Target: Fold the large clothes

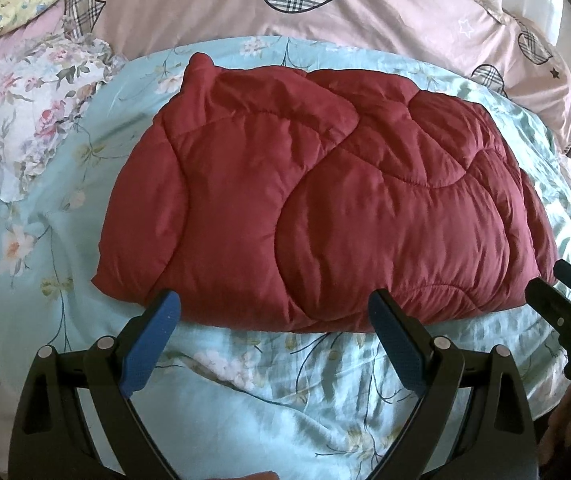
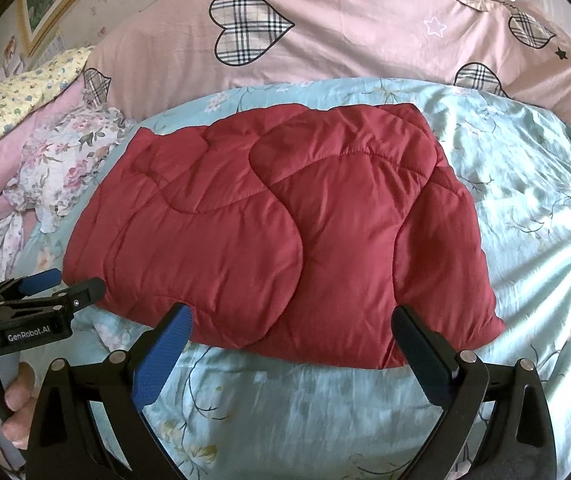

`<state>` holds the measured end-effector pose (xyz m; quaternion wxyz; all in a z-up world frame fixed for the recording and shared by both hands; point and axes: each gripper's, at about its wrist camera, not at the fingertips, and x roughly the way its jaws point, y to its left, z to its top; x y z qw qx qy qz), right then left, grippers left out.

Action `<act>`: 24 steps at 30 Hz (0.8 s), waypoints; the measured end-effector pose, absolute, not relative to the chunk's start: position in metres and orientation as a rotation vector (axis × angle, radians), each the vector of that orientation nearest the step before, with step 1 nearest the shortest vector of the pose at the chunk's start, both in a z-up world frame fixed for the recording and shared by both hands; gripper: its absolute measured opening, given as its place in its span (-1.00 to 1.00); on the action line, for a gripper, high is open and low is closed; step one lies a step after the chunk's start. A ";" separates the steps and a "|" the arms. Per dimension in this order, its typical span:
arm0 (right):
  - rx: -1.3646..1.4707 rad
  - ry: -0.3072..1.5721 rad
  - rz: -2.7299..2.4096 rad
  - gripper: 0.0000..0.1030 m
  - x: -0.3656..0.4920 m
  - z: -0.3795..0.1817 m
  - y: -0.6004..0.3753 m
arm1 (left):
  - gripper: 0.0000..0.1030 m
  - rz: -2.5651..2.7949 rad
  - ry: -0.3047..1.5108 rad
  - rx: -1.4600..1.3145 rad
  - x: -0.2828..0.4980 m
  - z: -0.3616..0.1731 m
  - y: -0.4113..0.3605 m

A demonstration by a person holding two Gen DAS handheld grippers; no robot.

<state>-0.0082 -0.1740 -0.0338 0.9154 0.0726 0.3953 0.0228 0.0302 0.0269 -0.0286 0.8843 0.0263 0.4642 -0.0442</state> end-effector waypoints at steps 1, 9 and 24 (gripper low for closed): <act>0.149 0.814 0.047 0.95 -0.008 -0.034 -0.174 | 0.86 -0.091 0.966 0.055 0.030 -0.029 0.027; 0.139 0.814 0.042 0.95 -0.008 -0.034 -0.174 | 0.86 -0.086 0.958 0.057 0.030 -0.027 0.028; 0.138 0.813 0.044 0.95 -0.010 -0.033 -0.173 | 0.86 -0.082 0.950 0.060 0.027 -0.025 0.028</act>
